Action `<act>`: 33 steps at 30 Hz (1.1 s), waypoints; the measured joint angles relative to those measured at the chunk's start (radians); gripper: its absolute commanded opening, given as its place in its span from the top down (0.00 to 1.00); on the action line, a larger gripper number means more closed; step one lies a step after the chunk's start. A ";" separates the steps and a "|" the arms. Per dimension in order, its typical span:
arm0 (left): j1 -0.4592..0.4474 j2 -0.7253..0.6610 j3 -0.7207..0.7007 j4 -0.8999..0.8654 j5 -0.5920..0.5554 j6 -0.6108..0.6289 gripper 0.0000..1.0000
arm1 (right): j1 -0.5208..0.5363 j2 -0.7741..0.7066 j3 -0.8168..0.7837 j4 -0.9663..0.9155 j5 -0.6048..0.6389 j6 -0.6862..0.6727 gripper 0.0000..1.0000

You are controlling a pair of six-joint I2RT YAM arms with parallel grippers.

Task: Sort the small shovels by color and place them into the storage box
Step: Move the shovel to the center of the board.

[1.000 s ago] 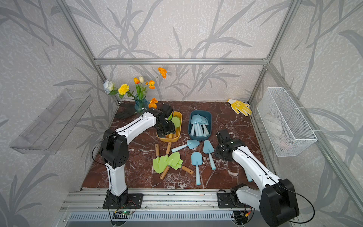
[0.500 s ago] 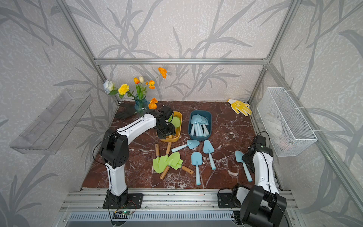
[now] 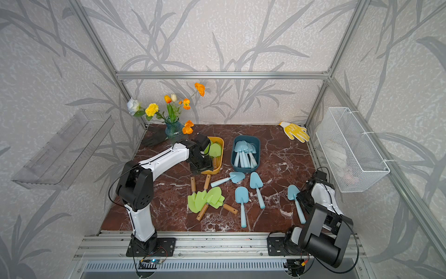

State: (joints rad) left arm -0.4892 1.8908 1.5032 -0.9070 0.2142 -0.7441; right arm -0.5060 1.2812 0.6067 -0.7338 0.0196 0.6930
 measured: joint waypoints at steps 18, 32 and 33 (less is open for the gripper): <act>0.014 -0.014 -0.003 -0.003 0.007 0.010 0.30 | 0.547 -0.047 0.012 -0.027 -0.008 0.237 0.52; 0.014 -0.014 -0.003 -0.005 0.015 0.011 0.30 | 0.756 -0.047 0.116 -0.099 0.089 0.308 0.52; 0.014 -0.014 -0.003 -0.005 0.015 0.011 0.30 | 0.765 -0.023 0.116 -0.093 0.090 0.309 0.52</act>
State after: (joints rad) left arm -0.4755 1.8771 1.5005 -0.9119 0.2291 -0.7334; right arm 0.2592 1.2587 0.7227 -0.8272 0.1093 1.0023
